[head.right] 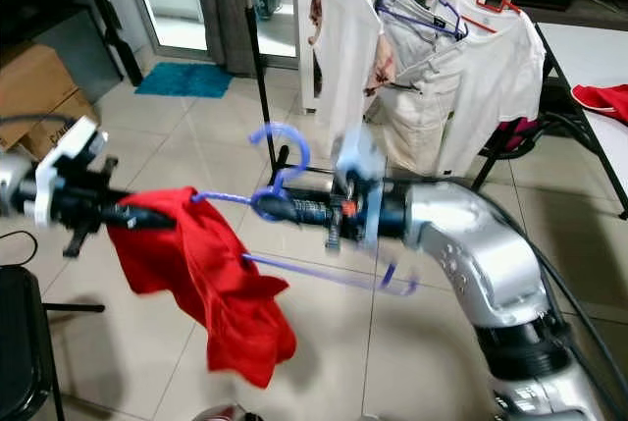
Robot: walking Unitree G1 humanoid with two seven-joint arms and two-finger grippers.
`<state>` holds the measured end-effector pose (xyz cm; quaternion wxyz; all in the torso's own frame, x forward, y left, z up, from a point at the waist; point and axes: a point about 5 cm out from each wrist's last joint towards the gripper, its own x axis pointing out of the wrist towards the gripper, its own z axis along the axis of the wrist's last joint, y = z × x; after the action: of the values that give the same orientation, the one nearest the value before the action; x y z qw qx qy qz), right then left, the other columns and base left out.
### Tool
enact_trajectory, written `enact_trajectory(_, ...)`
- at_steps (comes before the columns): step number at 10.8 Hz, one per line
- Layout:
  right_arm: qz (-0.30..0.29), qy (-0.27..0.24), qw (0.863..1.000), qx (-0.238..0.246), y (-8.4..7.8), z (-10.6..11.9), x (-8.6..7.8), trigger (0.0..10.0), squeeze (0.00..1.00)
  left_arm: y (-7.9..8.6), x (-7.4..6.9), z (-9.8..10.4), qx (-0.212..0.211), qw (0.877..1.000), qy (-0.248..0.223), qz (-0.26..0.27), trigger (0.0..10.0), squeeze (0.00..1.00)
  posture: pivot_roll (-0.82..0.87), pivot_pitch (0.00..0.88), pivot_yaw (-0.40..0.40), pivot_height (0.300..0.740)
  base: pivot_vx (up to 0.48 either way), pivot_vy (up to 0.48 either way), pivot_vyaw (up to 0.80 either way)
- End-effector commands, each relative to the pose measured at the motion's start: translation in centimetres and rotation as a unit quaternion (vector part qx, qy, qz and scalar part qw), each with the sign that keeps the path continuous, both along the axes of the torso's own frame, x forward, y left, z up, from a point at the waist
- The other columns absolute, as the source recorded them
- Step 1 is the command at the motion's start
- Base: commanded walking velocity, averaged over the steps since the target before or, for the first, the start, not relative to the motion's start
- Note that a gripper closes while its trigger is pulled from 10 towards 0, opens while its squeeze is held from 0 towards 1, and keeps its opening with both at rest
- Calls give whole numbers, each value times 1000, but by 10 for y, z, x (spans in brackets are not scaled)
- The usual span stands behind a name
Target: Hang hanger
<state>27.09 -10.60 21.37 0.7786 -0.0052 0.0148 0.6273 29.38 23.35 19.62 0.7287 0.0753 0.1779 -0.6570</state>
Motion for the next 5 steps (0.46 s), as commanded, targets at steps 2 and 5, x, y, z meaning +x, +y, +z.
enact_trajectory(2, -27, -6, 999, 18, -3, 3, 7, 10000, 1000, 8, -2, 13, -28, 999, -26, 29, 0, 0, -7, 10, 55, 740, 0, 0, 0)
enact_trajectory(5, -74, -11, 992, 98, -13, 20, 11, 10000, 1000, 15, 2, 11, -26, 993, -57, 95, 0, 0, -11, 16, 62, 740, 0, 0, 0)
